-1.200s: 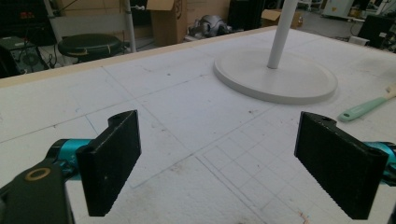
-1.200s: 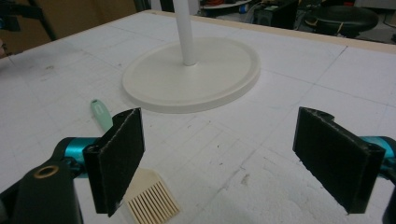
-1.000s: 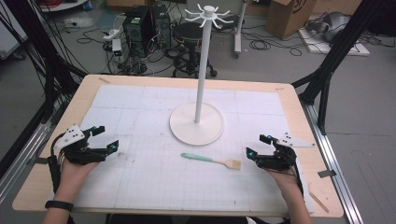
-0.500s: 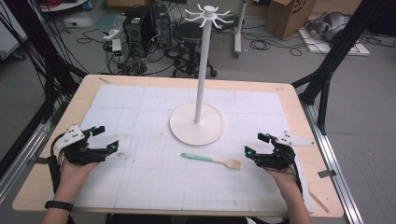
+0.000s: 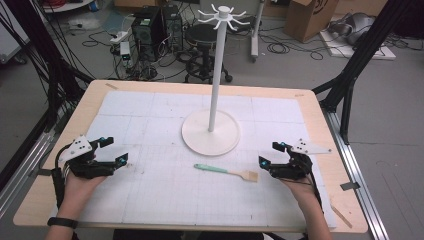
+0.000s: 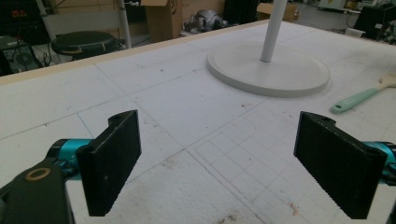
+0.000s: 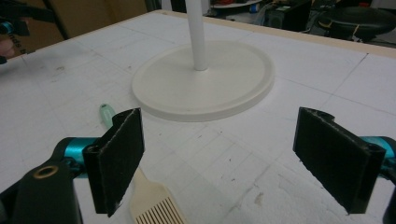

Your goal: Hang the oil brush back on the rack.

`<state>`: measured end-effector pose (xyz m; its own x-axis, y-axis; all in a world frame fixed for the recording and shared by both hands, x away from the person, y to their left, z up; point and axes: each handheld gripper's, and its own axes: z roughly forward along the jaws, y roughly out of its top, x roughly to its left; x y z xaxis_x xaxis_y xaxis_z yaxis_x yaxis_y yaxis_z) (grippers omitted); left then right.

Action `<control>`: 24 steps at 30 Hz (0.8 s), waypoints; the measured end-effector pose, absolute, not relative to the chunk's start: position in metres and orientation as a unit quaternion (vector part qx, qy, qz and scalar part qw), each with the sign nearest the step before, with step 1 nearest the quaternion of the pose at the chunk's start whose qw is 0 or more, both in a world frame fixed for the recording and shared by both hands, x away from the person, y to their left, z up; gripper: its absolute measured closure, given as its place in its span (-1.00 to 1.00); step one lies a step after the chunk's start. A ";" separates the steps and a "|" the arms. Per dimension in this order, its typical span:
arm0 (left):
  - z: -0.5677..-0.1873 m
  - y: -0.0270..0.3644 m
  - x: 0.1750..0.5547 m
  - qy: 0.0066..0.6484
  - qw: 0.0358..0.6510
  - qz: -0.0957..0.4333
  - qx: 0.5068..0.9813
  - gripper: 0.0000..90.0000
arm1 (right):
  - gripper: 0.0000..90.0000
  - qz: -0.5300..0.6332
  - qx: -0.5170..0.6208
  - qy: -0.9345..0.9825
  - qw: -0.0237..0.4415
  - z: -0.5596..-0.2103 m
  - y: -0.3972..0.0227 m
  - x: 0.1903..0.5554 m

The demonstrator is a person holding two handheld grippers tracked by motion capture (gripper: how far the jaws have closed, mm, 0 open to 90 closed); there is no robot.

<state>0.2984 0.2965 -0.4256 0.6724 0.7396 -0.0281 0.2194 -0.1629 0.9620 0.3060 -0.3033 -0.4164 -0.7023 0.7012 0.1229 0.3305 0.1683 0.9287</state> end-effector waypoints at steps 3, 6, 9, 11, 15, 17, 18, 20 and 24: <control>-0.426 0.296 0.299 0.331 0.558 0.234 0.724 -0.66 | -0.65 0.543 0.345 0.746 0.171 -0.416 -0.302 0.306; -0.426 0.297 0.299 0.333 0.560 0.234 0.721 -0.66 | -0.65 0.544 0.342 0.748 0.166 -0.416 -0.301 0.306; -0.426 0.296 0.299 0.333 0.560 0.234 0.722 -0.66 | -0.65 0.545 0.337 0.751 0.157 -0.416 -0.296 0.308; -0.425 0.297 0.298 0.332 0.560 0.235 0.722 -0.66 | -0.64 0.543 0.333 0.755 0.154 -0.416 -0.291 0.311; -0.425 0.297 0.299 0.334 0.562 0.234 0.720 -0.66 | -0.62 0.536 0.316 0.769 0.142 -0.417 -0.276 0.315; -0.426 0.297 0.299 0.333 0.559 0.235 0.722 -0.66 | -0.60 0.521 0.300 0.789 0.130 -0.421 -0.262 0.317; -0.426 0.297 0.299 0.333 0.560 0.235 0.722 -0.66 | -0.60 0.521 0.300 0.789 0.130 -0.421 -0.262 0.317; -0.425 0.297 0.299 0.333 0.561 0.234 0.721 -0.66 | -0.59 0.513 0.291 0.798 0.125 -0.423 -0.254 0.318; -0.425 0.297 0.299 0.334 0.562 0.234 0.720 -0.66 | -0.56 0.497 0.273 0.816 0.110 -0.427 -0.239 0.320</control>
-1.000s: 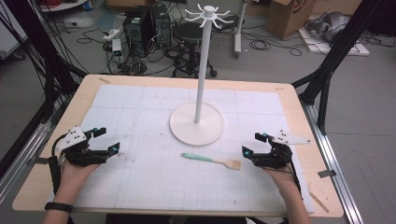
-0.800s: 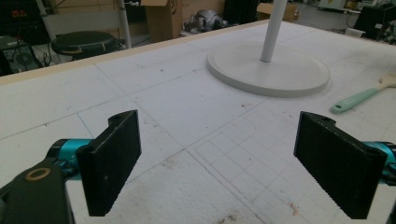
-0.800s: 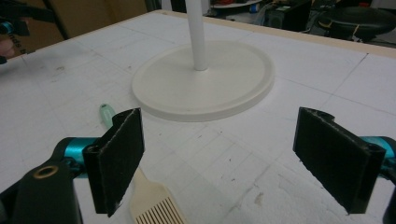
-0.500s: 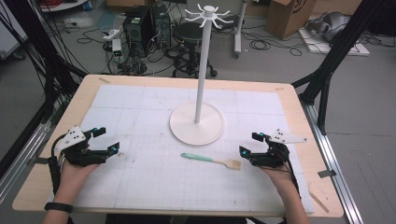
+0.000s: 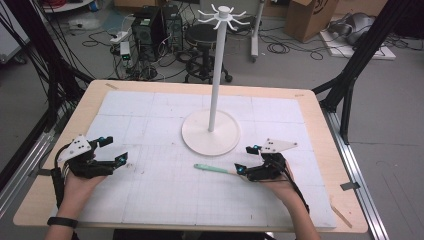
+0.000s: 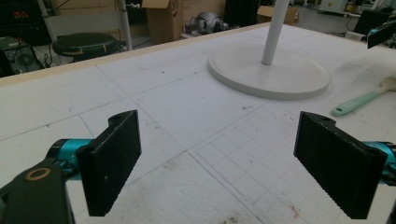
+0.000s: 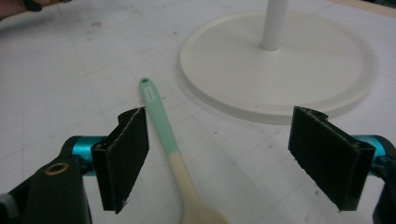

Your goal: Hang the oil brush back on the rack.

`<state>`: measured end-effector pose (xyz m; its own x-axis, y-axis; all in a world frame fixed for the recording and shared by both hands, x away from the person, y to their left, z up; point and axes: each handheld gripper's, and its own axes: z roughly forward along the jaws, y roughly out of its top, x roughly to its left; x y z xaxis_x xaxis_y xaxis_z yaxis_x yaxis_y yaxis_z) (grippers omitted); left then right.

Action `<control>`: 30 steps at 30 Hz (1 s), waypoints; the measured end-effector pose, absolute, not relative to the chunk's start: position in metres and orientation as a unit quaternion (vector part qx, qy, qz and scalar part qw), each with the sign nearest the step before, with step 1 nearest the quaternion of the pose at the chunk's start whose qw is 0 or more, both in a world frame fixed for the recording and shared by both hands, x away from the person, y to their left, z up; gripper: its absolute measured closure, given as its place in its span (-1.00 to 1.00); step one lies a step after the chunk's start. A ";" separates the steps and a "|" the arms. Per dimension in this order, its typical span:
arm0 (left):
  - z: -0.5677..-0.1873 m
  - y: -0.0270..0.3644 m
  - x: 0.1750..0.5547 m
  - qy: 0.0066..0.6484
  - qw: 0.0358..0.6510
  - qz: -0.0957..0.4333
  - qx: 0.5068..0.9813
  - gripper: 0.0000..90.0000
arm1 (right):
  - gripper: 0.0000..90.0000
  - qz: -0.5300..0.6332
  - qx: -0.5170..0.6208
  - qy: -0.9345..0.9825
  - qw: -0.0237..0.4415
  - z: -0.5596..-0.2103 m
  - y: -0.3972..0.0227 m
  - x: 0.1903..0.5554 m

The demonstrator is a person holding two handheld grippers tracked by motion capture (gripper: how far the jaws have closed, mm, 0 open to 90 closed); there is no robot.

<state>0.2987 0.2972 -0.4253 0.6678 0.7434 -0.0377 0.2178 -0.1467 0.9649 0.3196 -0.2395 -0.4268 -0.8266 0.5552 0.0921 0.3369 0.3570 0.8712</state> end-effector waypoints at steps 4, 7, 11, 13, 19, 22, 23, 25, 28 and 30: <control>-0.426 0.297 0.299 0.333 0.560 0.233 0.722 -0.66 | -0.51 0.477 0.260 0.834 0.099 -0.432 -0.230 0.322; -0.426 0.297 0.299 0.333 0.560 0.233 0.722 -0.66 | -0.42 0.460 0.248 0.848 0.092 -0.437 -0.224 0.323; -0.426 0.297 0.299 0.333 0.558 0.233 0.723 -0.66 | -0.24 0.444 0.241 0.859 0.083 -0.441 -0.220 0.323; -0.426 0.296 0.299 0.332 0.557 0.233 0.725 -0.66 | -0.18 0.442 0.236 0.862 0.076 -0.442 -0.219 0.323; -0.426 0.296 0.299 0.332 0.556 0.232 0.726 -0.66 | 0.03 0.432 0.228 0.870 0.069 -0.444 -0.216 0.324; -0.426 0.296 0.299 0.333 0.556 0.232 0.726 -0.66 | 0.13 0.427 0.222 0.874 0.067 -0.446 -0.215 0.324; -0.427 0.296 0.300 0.332 0.555 0.232 0.727 -0.66 | 0.19 0.423 0.222 0.876 0.066 -0.446 -0.214 0.324; -0.427 0.296 0.300 0.333 0.555 0.232 0.727 -0.66 | 0.23 0.423 0.217 0.877 0.067 -0.446 -0.214 0.324; -0.427 0.296 0.300 0.333 0.555 0.232 0.726 -0.66 | 0.36 0.413 0.213 0.883 0.061 -0.448 -0.212 0.324; -0.427 0.296 0.300 0.333 0.555 0.232 0.726 -0.66 | 0.40 0.412 0.213 0.884 0.061 -0.448 -0.212 0.324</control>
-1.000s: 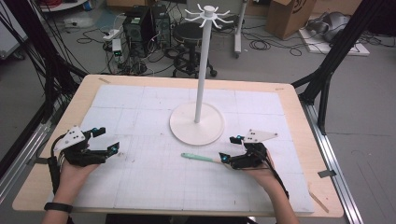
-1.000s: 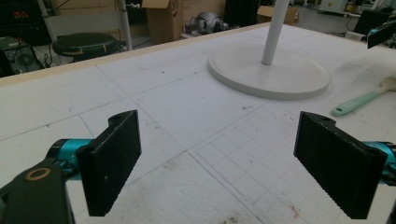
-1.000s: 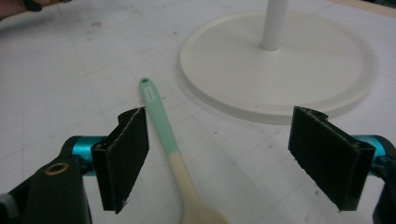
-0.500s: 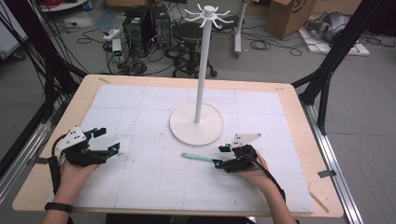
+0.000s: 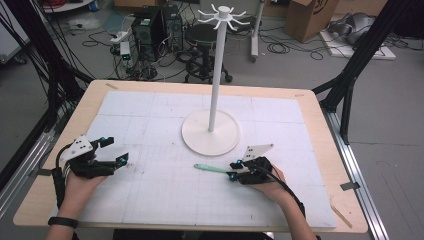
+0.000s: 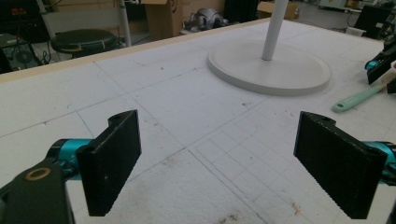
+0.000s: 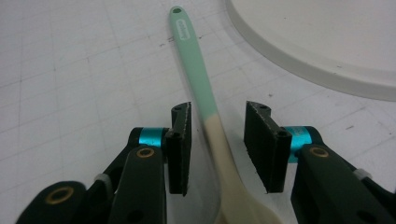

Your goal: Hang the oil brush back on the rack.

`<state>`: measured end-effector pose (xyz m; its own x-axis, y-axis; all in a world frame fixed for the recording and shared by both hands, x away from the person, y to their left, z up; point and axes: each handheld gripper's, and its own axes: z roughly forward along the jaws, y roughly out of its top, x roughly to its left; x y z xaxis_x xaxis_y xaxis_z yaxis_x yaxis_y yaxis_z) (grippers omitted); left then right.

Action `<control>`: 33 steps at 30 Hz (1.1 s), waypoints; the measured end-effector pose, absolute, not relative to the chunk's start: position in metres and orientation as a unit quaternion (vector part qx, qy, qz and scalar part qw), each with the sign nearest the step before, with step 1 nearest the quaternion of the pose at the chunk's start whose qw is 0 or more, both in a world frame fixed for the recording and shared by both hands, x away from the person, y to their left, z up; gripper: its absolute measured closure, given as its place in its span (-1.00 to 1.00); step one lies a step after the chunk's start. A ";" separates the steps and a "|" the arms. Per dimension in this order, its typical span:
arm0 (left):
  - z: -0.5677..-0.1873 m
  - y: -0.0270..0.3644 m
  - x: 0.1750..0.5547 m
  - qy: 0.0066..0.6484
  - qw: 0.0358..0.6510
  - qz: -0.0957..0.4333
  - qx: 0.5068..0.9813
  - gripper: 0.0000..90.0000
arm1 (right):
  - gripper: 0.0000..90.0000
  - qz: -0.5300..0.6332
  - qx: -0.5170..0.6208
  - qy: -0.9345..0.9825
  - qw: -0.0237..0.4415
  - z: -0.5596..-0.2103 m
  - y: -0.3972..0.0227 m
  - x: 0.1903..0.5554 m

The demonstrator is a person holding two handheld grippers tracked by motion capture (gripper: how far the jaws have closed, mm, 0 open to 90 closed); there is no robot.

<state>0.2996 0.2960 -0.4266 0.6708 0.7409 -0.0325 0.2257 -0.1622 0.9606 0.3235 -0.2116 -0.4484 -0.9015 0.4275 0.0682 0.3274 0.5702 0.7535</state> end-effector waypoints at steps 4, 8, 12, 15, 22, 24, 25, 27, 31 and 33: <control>-0.427 0.296 0.300 0.333 0.555 0.232 0.726 -0.66 | 0.56 0.409 0.214 0.884 0.070 -0.448 -0.212 0.324; -0.427 0.295 0.300 0.333 0.554 0.231 0.727 -0.66 | 0.61 0.398 0.207 0.890 0.079 -0.447 -0.210 0.322; -0.427 0.295 0.300 0.332 0.554 0.231 0.728 -0.66 | 0.73 0.390 0.196 0.896 0.082 -0.446 -0.207 0.320; -0.427 0.295 0.300 0.332 0.554 0.230 0.727 -0.66 | 0.76 0.387 0.197 0.897 0.085 -0.445 -0.206 0.319; -0.427 0.294 0.300 0.332 0.554 0.231 0.727 -0.65 | 0.81 0.383 0.204 0.897 0.078 -0.444 -0.205 0.321; -0.427 0.295 0.300 0.333 0.553 0.231 0.728 -0.65 | 0.84 0.379 0.204 0.899 0.078 -0.443 -0.204 0.321; -0.427 0.295 0.300 0.332 0.553 0.231 0.728 -0.65 | 0.84 0.378 0.206 0.899 0.079 -0.442 -0.204 0.321; -0.427 0.295 0.300 0.332 0.554 0.231 0.728 -0.65 | 0.84 0.379 0.211 0.898 0.074 -0.442 -0.204 0.321; -0.427 0.295 0.300 0.333 0.553 0.232 0.728 -0.65 | 0.84 0.380 0.214 0.897 0.074 -0.442 -0.204 0.321; -0.427 0.295 0.300 0.333 0.555 0.231 0.727 -0.65 | 0.84 0.387 0.212 0.895 0.074 -0.441 -0.204 0.320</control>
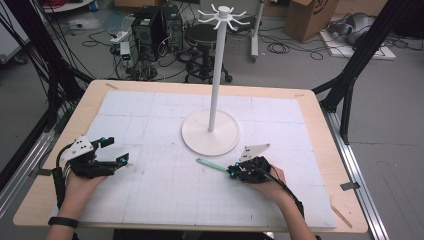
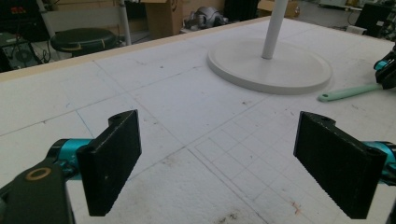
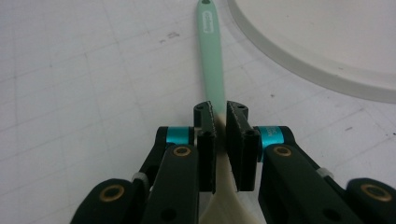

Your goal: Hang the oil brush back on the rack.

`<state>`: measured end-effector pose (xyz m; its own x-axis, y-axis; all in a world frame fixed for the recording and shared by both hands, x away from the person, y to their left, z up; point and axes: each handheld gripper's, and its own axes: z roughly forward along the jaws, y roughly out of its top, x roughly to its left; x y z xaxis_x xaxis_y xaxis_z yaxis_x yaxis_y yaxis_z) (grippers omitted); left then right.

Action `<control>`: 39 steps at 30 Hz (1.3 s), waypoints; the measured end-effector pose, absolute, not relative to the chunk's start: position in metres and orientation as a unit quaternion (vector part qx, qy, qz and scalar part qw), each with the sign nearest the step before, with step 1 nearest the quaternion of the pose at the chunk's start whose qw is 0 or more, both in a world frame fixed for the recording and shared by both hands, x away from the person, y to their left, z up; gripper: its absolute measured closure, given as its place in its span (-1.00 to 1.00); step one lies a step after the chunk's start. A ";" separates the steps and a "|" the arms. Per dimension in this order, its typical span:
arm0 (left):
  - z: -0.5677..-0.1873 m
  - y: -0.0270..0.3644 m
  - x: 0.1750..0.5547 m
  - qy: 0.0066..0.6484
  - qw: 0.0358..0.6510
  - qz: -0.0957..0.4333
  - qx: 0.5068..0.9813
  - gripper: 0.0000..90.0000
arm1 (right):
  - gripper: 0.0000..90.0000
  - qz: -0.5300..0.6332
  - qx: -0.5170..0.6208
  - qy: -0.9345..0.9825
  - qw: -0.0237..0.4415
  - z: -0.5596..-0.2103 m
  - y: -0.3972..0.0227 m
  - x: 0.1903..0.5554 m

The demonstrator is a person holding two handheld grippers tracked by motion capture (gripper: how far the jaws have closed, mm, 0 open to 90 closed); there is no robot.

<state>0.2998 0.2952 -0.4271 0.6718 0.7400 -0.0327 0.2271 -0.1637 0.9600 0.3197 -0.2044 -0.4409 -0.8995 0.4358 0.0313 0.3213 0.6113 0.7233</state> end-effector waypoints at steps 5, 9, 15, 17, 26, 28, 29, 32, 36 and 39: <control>-0.427 0.295 0.300 0.333 0.554 0.232 0.727 -0.65 | 0.85 0.413 0.204 0.884 0.075 -0.433 -0.208 0.316; -0.427 0.295 0.299 0.332 0.555 0.232 0.726 -0.65 | 0.85 0.437 0.212 0.870 0.082 -0.424 -0.213 0.314; -0.426 0.296 0.299 0.332 0.555 0.233 0.726 -0.65 | 0.85 0.477 0.229 0.843 0.093 -0.404 -0.222 0.312; -0.426 0.296 0.299 0.332 0.556 0.233 0.726 -0.65 | 0.85 0.486 0.235 0.836 0.097 -0.397 -0.226 0.312; -0.426 0.296 0.299 0.333 0.557 0.233 0.724 -0.65 | 0.85 0.523 0.250 0.805 0.127 -0.352 -0.243 0.310; -0.426 0.296 0.299 0.332 0.557 0.233 0.725 -0.65 | 0.85 0.532 0.253 0.797 0.137 -0.339 -0.249 0.309; -0.426 0.296 0.299 0.332 0.557 0.233 0.724 -0.65 | 0.85 0.535 0.252 0.794 0.143 -0.333 -0.251 0.309; -0.426 0.296 0.299 0.333 0.557 0.232 0.724 -0.65 | 0.85 0.543 0.250 0.786 0.155 -0.315 -0.258 0.307; -0.426 0.296 0.299 0.332 0.559 0.231 0.724 -0.65 | 0.85 0.547 0.249 0.780 0.172 -0.288 -0.264 0.304; -0.426 0.296 0.299 0.333 0.559 0.232 0.723 -0.65 | 0.85 0.555 0.251 0.772 0.184 -0.269 -0.269 0.302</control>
